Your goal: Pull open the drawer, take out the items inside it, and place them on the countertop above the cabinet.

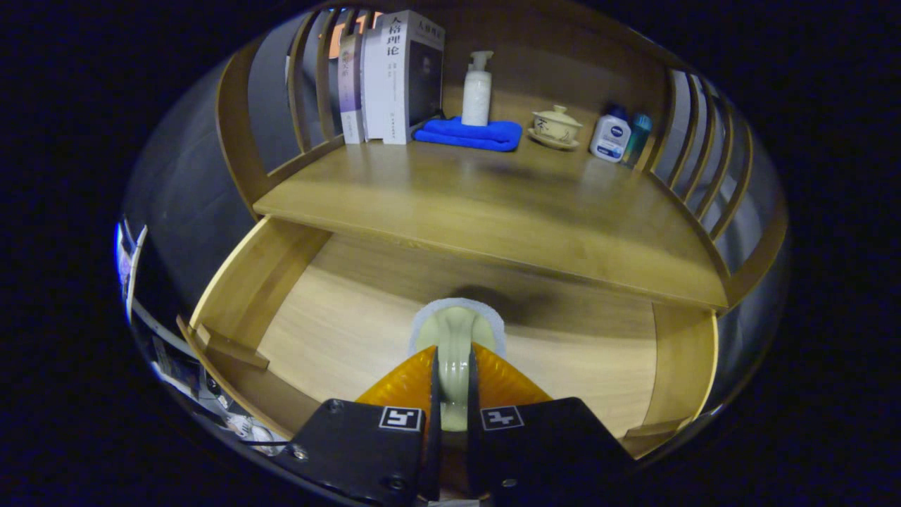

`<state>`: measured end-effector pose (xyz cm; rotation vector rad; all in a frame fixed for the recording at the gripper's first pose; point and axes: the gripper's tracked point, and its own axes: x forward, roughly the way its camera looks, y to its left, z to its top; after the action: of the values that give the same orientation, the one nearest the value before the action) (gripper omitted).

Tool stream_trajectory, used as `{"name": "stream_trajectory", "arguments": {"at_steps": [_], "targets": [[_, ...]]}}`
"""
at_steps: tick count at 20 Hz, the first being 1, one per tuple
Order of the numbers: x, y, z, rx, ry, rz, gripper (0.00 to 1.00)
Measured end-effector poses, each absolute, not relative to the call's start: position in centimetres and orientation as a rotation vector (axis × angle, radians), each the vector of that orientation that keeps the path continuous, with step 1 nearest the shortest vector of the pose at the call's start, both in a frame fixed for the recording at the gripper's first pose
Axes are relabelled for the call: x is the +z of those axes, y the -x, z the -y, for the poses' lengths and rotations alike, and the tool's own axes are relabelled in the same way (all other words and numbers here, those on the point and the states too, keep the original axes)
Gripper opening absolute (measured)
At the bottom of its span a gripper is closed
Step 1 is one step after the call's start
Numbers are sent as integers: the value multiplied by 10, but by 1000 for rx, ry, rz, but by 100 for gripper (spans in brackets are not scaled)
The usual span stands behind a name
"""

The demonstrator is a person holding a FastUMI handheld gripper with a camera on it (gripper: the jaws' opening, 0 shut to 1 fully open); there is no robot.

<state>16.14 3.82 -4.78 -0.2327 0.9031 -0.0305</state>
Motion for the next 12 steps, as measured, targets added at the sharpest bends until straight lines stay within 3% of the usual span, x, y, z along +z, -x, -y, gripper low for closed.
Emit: {"name": "stream_trajectory", "arguments": {"at_steps": [12], "targets": [[14,-144,-38,-34,322,-852,17]]}}
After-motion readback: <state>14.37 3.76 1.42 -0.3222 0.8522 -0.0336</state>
